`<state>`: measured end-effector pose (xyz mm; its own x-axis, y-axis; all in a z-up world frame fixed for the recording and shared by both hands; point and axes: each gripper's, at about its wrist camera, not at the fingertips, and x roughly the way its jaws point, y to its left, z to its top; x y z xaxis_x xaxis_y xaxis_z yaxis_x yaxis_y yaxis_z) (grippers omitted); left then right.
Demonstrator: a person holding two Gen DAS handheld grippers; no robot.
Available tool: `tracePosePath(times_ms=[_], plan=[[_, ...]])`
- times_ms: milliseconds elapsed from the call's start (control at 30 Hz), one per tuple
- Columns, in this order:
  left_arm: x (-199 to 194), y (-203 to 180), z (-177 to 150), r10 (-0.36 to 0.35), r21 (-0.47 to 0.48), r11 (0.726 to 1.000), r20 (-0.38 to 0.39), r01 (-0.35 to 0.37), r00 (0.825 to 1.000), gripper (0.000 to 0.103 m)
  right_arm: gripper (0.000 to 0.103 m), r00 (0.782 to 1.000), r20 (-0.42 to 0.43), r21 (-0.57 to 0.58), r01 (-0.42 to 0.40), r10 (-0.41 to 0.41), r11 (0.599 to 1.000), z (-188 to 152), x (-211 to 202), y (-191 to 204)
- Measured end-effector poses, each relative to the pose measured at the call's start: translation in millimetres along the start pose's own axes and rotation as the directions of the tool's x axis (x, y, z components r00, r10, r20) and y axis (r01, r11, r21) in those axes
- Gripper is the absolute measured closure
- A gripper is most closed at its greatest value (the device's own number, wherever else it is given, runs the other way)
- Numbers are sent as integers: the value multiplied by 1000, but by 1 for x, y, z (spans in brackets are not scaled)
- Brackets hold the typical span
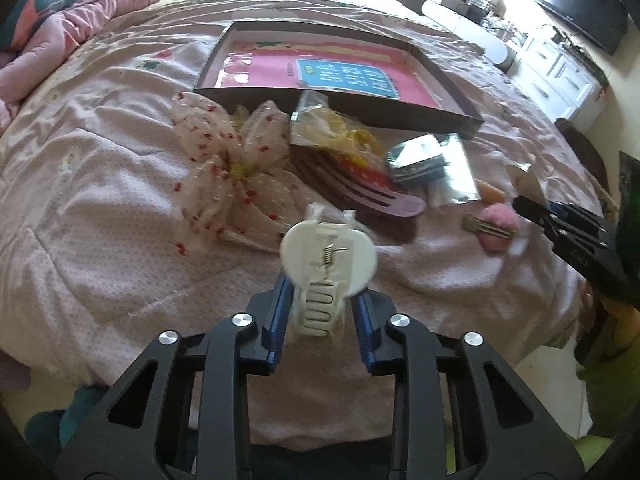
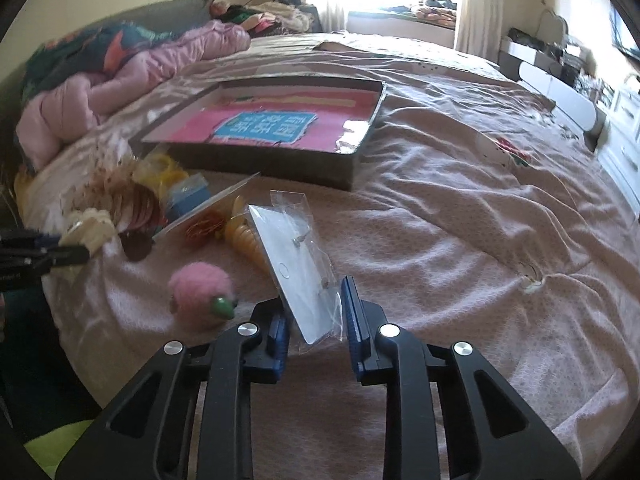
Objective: Organize jewelry
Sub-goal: 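Carry the claw clip to the tray with left tool while right tool carries the bag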
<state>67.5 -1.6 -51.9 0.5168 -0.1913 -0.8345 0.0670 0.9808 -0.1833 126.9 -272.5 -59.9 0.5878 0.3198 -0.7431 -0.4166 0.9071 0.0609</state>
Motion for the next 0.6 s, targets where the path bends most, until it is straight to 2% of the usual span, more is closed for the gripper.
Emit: tracePosePath(times_ms=[300,600], plan=[[-7,-29,12,-40,47,998,21,39,999,83,81,999,33,65,-18,16,998,1,-12,-21],[-1,-44,45,-70,69,995,63,66,996,83,82,997,70,90,-22,16,996,12,-18,-30]])
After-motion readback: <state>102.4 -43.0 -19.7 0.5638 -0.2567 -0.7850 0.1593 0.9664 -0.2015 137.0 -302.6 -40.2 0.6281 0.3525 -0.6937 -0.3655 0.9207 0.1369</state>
